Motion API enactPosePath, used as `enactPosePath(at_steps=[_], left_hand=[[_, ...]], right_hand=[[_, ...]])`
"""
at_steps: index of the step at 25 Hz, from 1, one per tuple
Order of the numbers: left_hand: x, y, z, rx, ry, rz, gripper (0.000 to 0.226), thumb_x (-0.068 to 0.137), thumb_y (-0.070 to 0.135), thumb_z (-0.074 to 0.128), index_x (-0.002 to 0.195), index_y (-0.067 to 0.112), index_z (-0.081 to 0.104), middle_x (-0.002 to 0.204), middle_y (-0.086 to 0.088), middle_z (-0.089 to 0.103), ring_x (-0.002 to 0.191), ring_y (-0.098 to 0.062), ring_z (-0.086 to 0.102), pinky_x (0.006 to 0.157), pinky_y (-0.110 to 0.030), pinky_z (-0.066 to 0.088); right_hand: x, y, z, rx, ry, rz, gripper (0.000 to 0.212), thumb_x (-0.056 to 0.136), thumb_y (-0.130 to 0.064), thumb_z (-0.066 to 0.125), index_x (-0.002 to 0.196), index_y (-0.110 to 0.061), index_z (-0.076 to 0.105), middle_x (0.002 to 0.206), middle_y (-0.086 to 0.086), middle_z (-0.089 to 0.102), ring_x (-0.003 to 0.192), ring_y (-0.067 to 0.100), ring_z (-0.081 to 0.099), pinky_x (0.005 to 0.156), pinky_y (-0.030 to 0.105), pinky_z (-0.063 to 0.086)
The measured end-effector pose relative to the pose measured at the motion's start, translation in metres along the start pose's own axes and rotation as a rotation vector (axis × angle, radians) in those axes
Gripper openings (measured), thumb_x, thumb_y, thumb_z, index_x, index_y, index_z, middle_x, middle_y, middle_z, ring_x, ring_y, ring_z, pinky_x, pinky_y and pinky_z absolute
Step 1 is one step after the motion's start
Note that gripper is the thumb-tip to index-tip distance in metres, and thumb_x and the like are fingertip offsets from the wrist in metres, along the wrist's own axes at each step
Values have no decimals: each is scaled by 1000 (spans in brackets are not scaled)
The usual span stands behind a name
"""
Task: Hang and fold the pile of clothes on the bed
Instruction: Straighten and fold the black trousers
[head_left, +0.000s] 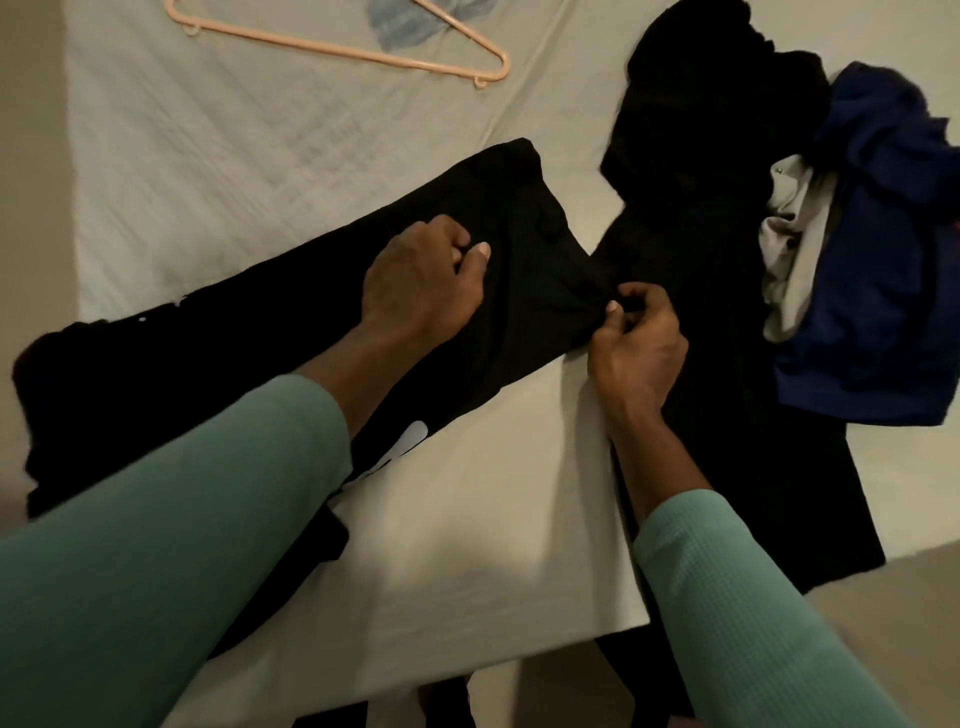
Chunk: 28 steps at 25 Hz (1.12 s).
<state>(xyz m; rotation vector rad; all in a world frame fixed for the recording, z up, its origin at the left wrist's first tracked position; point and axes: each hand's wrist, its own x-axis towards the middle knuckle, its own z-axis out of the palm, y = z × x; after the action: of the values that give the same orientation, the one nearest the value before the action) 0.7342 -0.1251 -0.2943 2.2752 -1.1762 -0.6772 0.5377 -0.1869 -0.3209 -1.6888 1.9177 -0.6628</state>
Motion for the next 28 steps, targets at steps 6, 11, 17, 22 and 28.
enactPosePath(at_steps=[6, 11, 17, 22, 28], left_hand=[[60, 29, 14, -62, -169, -132, 26, 94, 42, 72, 81, 21, 65, 90, 5, 69, 100, -20, 68, 90, -31, 48], [70, 27, 12, -354, -256, -207, 20, 92, 33, 79, 99, 14, 77, 91, 0, 74, 83, -9, 69, 82, -28, 59], [74, 36, 6, -206, -331, -180, 33, 94, 44, 75, 89, 12, 72, 86, -3, 71, 73, -10, 65, 67, -27, 50], [68, 43, 24, -90, -182, -14, 18, 95, 36, 74, 82, 23, 70, 74, 11, 62, 72, -2, 58, 80, -29, 48], [78, 47, 48, -46, -67, 172, 10, 99, 32, 67, 104, 24, 71, 82, 8, 62, 82, -11, 60, 78, -27, 42]], right_hand=[[5, -1, -9, -107, -23, -75, 26, 101, -48, 50, 112, -28, 61, 96, -7, 67, 94, 17, 64, 81, 36, 51], [14, 15, -15, -190, -133, -147, 18, 99, -44, 60, 100, -27, 63, 84, -7, 67, 86, 17, 65, 75, 36, 53], [17, 18, -26, -42, -218, -55, 10, 101, -29, 60, 96, -22, 65, 82, -8, 65, 80, 14, 65, 79, 42, 58], [20, 14, -22, -43, -206, -9, 8, 99, -26, 58, 95, -22, 64, 83, -7, 65, 83, 14, 64, 81, 40, 56], [13, 26, -16, -152, -114, -77, 11, 103, -23, 55, 109, -17, 61, 106, 2, 64, 106, 22, 58, 89, 33, 45]])
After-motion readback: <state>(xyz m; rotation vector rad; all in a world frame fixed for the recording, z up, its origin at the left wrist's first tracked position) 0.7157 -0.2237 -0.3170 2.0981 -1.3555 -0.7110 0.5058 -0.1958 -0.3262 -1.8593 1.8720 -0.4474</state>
